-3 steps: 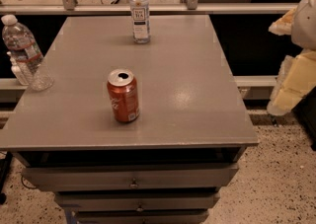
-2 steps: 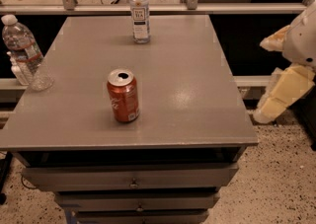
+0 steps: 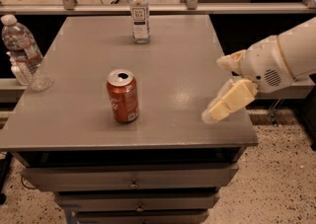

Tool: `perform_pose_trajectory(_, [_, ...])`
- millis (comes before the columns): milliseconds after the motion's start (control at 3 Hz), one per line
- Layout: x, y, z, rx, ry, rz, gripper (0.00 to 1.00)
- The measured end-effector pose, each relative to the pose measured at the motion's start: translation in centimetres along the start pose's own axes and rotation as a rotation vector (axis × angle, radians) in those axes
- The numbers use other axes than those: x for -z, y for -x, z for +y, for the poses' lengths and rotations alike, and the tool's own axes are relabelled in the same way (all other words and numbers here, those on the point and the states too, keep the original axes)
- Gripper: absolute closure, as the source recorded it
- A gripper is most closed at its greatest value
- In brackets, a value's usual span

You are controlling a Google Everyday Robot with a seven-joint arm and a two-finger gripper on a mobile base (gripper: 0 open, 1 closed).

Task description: Move coke can near blue plastic bottle

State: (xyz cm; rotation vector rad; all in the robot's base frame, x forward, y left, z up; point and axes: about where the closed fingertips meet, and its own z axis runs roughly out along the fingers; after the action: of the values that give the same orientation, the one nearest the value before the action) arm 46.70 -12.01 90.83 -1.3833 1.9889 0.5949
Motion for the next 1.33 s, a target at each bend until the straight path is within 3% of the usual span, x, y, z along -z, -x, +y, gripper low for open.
perform_pose_trajectory(667, [-7.1, 6.2, 3.7, 0.006, 0.12, -0.37, 0.0])
perform_pose_trajectory(1000, [-7.7, 8.3, 4.8, 0.038, 0.142, -0.418, 0.0])
perform_pose_trajectory(1333, [-7.6, 8.0, 4.7, 0.034, 0.139, -0.412, 0.0])
